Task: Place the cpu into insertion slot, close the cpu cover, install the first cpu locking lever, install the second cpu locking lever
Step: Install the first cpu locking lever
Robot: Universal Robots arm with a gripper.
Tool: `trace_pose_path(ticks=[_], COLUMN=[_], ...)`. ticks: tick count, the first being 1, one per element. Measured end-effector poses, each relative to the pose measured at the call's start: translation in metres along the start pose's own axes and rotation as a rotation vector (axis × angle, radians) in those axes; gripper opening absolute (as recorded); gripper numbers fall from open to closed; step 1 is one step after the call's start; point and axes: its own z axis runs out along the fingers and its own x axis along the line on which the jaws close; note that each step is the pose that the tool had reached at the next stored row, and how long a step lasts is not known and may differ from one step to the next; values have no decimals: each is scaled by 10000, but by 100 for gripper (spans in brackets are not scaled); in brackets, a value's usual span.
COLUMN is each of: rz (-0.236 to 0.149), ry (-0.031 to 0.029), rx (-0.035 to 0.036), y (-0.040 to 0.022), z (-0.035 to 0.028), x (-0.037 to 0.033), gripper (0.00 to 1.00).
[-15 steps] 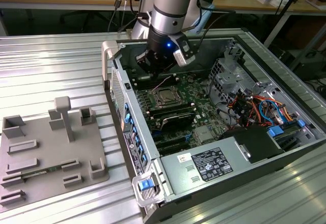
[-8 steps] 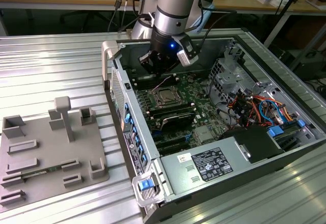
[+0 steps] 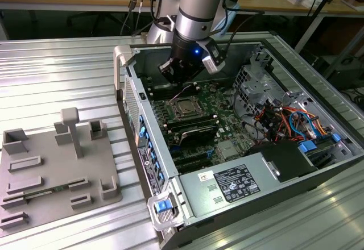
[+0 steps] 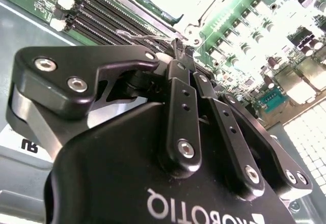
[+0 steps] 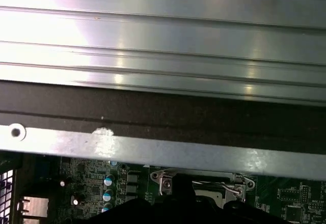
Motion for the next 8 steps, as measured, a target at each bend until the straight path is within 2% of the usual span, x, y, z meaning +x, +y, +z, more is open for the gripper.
trace_pose_path(ticks=[1,8], rz=[1,1], ry=[2,3], rx=[25,28], y=[-1,-2], z=[2,7], x=[-9,-20], gripper=[11,11])
